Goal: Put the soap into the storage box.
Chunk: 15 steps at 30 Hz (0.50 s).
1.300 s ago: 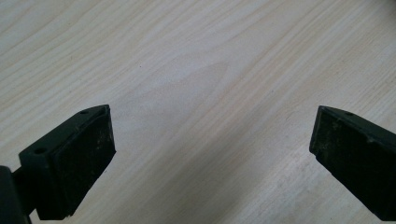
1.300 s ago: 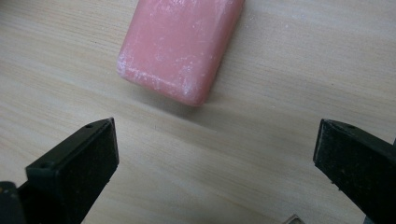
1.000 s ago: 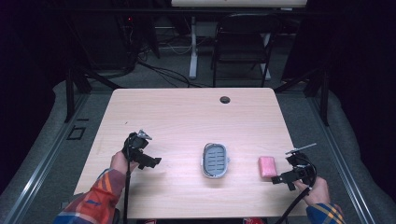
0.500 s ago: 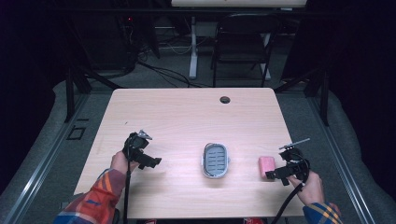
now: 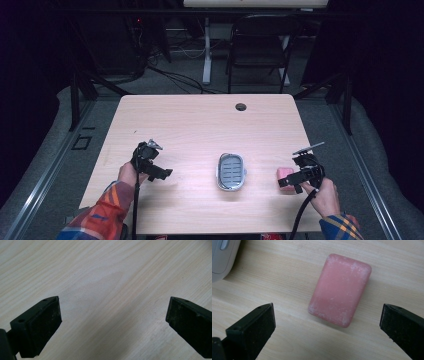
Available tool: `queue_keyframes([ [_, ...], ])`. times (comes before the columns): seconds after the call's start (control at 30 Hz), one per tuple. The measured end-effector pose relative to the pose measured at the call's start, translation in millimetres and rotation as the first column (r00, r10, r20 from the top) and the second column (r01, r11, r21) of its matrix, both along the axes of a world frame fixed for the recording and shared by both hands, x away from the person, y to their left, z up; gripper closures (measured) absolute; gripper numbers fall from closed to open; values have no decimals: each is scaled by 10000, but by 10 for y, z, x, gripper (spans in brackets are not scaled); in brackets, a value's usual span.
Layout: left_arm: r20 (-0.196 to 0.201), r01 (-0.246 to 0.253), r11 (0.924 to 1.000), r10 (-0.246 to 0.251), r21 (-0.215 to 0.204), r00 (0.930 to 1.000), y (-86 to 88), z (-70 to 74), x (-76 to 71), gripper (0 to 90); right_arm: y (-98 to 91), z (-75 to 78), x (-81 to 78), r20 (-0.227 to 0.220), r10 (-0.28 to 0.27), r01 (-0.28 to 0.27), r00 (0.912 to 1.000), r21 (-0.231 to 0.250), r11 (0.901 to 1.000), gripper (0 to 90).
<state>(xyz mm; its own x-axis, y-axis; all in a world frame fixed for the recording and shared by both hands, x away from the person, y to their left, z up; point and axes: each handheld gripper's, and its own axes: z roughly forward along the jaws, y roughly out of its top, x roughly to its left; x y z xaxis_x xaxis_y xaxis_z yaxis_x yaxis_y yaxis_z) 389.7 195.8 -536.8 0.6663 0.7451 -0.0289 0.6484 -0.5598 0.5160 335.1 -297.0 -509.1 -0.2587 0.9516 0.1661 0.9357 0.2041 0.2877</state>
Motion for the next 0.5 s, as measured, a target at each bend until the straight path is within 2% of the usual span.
queue_keyframes([
  [0.07,9,11,10000,-11,21,10000,-3,-1,2,2,19,-8,29,-154,-112,111,9998,-45,9999,0],
  [0.1,-7,10,10000,-10,30,10000,-7,0,0,2,25,-26,61,-198,-379,380,9991,16,9993,0],
  [0.13,-7,10,10000,-10,30,10000,-7,0,0,2,25,-26,61,-198,-379,380,9991,16,9993,0],
  [0.17,3,16,10000,-16,27,10000,-7,3,-3,2,10,-37,110,-436,-390,384,9983,-132,9992,0],
  [0.37,32,21,10000,-21,-30,10000,0,7,-6,2,-12,-110,226,-775,-664,658,9948,-100,9978,0],
  [0.4,29,16,10000,-16,-19,10000,2,8,-6,2,-11,-114,247,-949,-720,709,9929,-148,9974,0],
  [0.5,-10,23,10000,-23,34,10000,-4,-1,4,2,11,-177,320,-985,-903,887,9910,-211,9958,0],
])
